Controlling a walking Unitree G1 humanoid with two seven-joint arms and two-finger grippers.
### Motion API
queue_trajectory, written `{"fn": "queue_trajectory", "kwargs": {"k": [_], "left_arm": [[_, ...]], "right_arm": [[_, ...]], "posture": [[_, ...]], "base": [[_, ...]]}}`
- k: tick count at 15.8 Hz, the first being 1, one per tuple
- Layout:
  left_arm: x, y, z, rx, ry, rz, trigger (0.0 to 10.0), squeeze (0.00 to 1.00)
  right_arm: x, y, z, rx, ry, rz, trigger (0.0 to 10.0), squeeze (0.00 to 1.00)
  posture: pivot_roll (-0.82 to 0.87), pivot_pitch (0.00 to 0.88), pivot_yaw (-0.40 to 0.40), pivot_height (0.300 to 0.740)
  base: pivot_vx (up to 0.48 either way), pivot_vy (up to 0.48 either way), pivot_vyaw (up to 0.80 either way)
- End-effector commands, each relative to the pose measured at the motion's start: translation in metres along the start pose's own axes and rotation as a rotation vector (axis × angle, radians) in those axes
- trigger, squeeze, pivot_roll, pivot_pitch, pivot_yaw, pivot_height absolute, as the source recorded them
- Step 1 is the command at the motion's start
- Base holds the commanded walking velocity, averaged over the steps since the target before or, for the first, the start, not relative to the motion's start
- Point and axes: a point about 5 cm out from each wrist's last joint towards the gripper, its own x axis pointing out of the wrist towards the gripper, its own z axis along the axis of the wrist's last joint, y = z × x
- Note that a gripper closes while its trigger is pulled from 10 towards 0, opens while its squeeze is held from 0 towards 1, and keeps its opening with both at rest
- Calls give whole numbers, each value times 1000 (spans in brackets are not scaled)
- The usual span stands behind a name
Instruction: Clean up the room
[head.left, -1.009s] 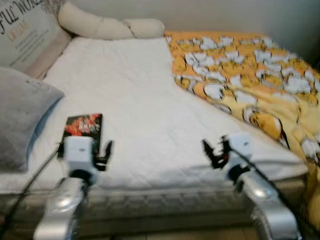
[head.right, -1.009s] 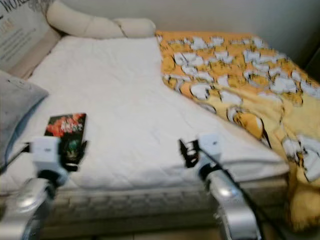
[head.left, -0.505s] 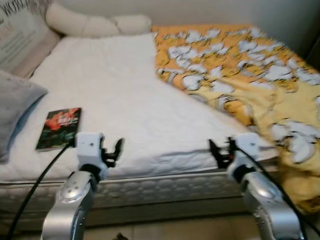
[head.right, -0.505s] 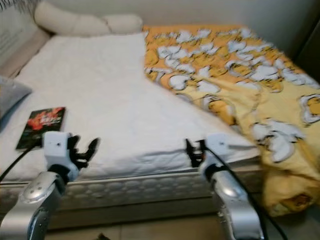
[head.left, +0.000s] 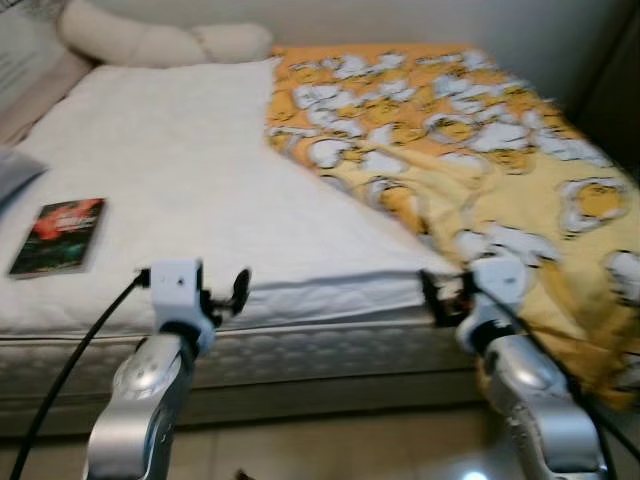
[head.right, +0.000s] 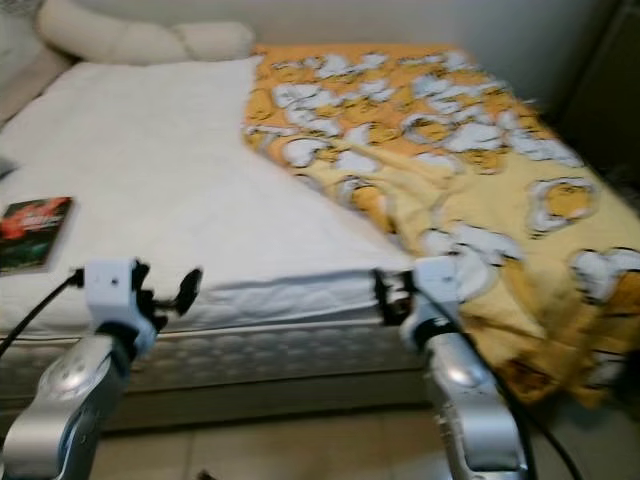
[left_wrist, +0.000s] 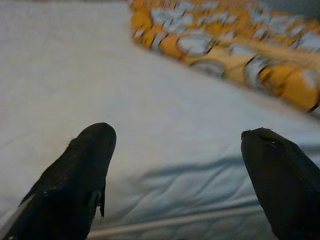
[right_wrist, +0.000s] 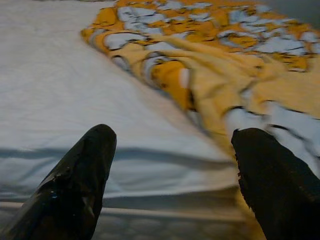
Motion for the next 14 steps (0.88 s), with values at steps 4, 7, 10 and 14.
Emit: {"fn": "queue_trajectory", "kwargs": {"k": [4,7,10,14], "left_arm": [[-4,10,0,40,-34,6,10000,282],[-3,10,1,22,-46,-6,10000,306],[-2,6,3,35,-54,-16,10000,306],[-7,8,-5,40,-32,-18,10000,314]], "right_arm": [[4,12,8,-3,-28,48,10000,0],[6,16,7,8,-19,69,10000,0],[14,14,10,0,-24,71,10000,0],[16,16,10,-14,-26,82,10000,0]], "posture": [[-44,0,14,740],[-49,0,14,740],[-15,0,2,740],[-21,0,5,740]], "base": [[0,0,0],[284,0,-181],[378,0,-450],[400,0,0]]}}
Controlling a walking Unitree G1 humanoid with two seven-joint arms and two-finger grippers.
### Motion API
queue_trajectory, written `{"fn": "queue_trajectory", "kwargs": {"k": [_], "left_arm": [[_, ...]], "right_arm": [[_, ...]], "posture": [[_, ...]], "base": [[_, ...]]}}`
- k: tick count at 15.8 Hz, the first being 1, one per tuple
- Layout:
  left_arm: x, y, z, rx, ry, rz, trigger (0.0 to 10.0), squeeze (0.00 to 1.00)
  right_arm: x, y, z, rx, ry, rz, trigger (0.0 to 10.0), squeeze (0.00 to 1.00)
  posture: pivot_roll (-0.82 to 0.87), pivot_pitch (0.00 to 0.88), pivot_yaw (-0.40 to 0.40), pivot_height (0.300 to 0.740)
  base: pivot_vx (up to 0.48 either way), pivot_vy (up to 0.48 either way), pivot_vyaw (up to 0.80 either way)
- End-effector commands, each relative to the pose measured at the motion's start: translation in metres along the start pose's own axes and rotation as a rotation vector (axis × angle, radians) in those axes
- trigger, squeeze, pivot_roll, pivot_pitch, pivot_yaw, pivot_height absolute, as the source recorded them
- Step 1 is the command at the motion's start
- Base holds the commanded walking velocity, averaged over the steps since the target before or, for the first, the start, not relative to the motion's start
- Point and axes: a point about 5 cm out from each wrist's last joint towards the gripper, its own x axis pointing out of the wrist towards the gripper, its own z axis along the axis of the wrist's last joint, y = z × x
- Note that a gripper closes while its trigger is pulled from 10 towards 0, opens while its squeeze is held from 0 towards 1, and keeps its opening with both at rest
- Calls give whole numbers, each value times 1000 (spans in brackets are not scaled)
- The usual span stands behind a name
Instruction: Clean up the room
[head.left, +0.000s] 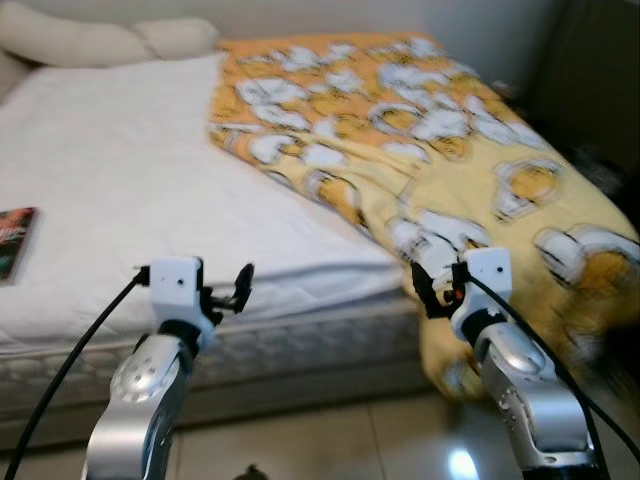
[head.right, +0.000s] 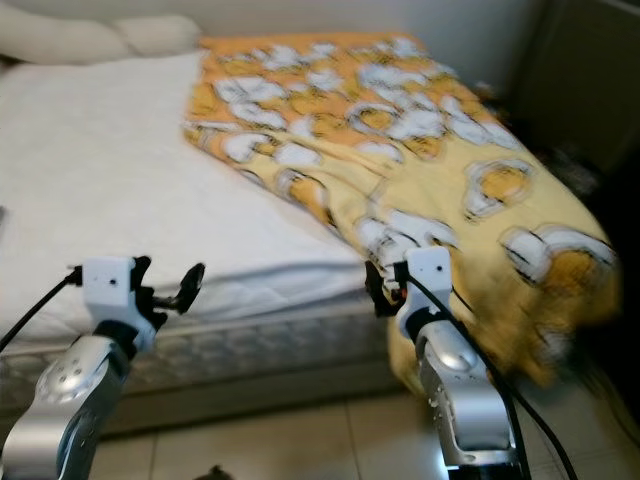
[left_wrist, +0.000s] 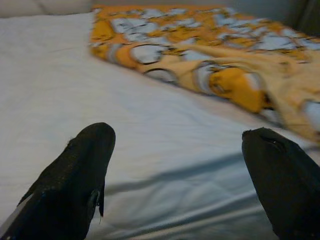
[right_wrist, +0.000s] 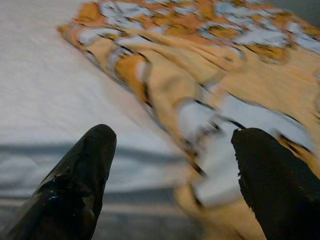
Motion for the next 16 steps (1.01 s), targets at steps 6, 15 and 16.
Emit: {"fn": "queue_trajectory", "kwargs": {"k": [6,15,16], "left_arm": [[-1,6,1,14,-7,15,10000,306],[-2,-11,-2,164,105,-334,10000,63],[-1,-12,-2,188,119,-381,10000,35]], "right_arm": [[2,8,4,-41,-10,56,10000,0],[40,-12,-30,-204,278,-125,10000,1000],[47,-16,-35,-225,312,-150,10000,1000]], "posture": [[-29,0,2,740],[-12,0,23,740],[-10,0,25,740]], "base": [[397,0,0],[0,0,0],[0,0,0]]}}
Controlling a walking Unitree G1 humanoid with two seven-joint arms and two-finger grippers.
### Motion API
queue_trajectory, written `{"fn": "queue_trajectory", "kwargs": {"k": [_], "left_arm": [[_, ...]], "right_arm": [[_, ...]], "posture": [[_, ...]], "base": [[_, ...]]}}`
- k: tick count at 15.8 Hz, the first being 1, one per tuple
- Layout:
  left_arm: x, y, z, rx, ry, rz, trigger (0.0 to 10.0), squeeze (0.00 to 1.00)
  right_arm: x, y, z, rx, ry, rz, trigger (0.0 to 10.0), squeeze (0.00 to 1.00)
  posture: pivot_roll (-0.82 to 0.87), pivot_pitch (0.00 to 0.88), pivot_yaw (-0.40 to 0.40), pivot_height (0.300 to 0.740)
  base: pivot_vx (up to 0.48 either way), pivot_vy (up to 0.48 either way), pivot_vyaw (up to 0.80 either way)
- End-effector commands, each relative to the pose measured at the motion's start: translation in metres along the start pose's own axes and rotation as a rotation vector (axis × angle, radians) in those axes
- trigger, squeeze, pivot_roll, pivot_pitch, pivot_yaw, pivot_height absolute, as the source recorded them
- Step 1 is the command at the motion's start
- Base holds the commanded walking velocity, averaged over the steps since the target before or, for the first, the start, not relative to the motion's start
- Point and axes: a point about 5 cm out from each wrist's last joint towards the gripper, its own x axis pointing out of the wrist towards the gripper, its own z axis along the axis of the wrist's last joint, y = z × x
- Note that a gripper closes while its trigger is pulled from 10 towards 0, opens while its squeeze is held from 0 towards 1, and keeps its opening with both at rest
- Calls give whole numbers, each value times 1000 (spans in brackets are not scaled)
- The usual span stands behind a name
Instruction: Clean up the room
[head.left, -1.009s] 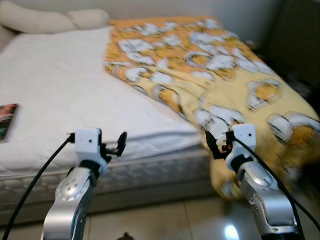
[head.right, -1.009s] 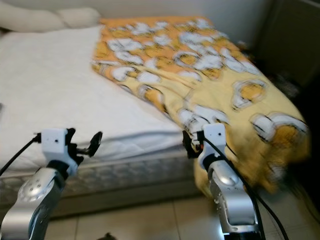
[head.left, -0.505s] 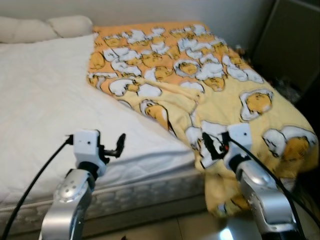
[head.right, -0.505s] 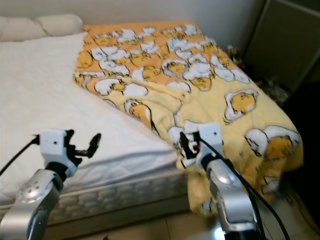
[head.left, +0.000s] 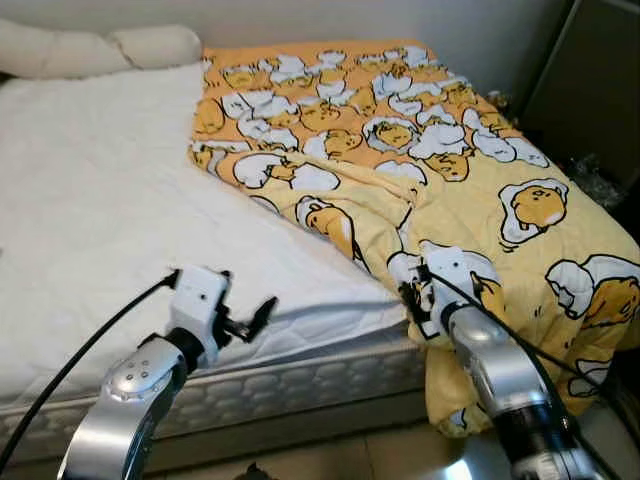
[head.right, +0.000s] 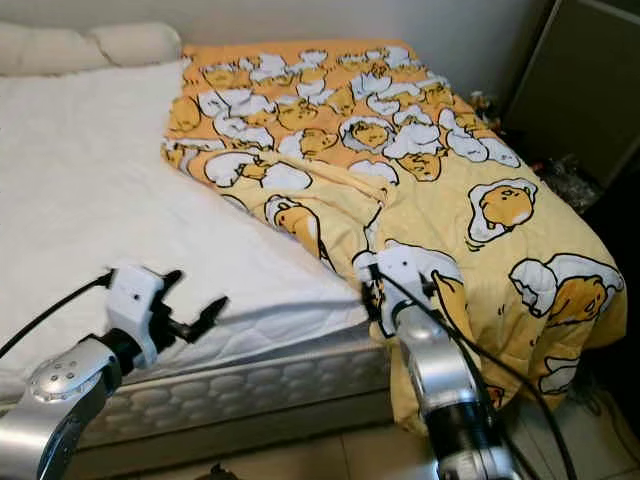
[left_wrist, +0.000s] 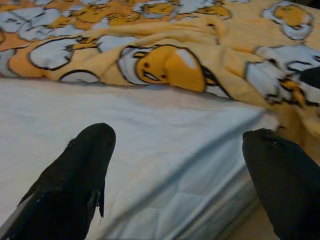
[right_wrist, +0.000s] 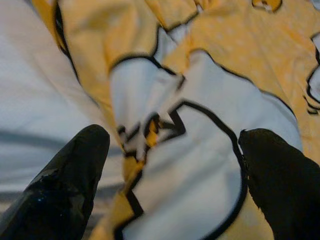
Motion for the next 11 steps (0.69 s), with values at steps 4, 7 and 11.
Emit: {"fn": "queue_trajectory", "kwargs": {"k": [4,7,11], "left_arm": [[7,-4,3,64,62,-207,10000,0],[9,-2,7,89,69,-255,10000,0],[11,1,9,105,71,-266,10000,0]], "right_arm": [[25,-9,-12,-1,126,-20,10000,0],[31,-7,-11,78,117,26,10000,0],[33,-5,-11,47,124,66,980,0]], "posture": [[5,0,32,740],[9,0,34,740],[19,0,32,740]], "base": [[0,0,0],[0,0,0],[0,0,0]]}}
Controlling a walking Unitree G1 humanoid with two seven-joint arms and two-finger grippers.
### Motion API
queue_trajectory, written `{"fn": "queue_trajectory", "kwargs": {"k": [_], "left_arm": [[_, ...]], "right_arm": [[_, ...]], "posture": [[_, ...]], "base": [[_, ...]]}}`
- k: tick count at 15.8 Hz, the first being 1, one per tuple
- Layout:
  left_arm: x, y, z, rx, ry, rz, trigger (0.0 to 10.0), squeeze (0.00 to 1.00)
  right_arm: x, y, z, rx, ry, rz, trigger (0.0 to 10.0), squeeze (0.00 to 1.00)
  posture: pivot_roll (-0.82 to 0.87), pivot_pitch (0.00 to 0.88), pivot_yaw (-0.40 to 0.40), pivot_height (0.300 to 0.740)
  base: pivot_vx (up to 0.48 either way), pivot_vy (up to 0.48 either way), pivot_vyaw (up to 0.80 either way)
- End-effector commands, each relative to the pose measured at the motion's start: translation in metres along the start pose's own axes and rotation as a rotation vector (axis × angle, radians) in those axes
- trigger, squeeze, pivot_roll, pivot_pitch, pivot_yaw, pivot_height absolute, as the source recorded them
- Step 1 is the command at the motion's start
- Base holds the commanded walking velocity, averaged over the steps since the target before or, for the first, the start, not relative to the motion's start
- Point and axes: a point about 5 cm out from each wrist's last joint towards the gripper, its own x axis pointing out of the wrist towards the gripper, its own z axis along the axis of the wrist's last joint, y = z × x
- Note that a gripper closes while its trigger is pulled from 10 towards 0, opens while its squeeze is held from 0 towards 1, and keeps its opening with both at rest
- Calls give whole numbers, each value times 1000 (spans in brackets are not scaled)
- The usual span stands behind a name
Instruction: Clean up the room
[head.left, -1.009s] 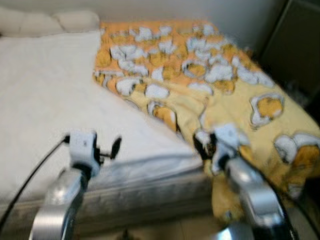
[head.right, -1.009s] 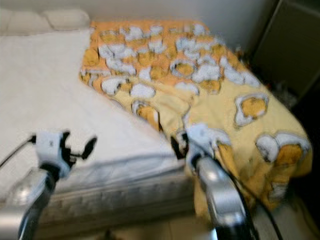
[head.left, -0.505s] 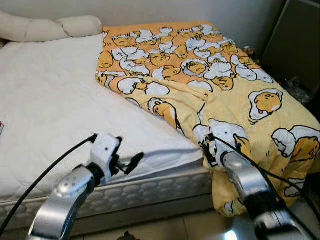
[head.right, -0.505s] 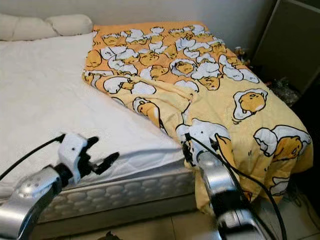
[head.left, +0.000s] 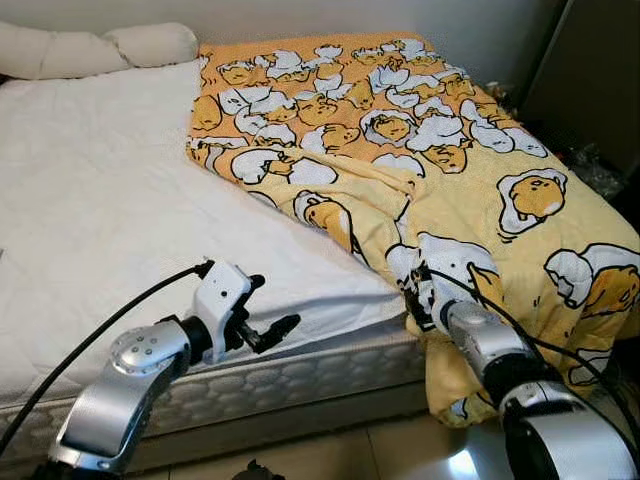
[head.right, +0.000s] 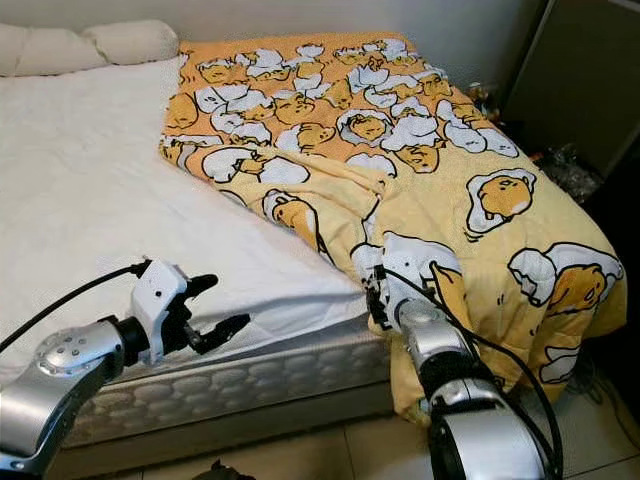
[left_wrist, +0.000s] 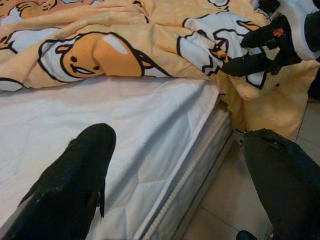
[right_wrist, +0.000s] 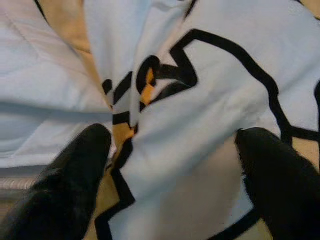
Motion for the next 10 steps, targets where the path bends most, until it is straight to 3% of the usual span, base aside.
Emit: {"fn": "queue_trajectory", "kwargs": {"k": [1,5,10], "left_arm": [[0,1,0,13,12,-13,10000,0],[1,1,1,23,18,-28,10000,0],[0,3,0,28,25,-26,10000,0]], "right_arm": [[1,2,4,-12,-11,20,0,0],[3,8,1,-35,-5,75,0,0],[3,2,-3,-16,10,61,0,0]], "posture": [[22,0,32,740],[34,0,29,740],[42,0,29,740]], "base": [[0,0,0],[0,0,0],[0,0,0]]}}
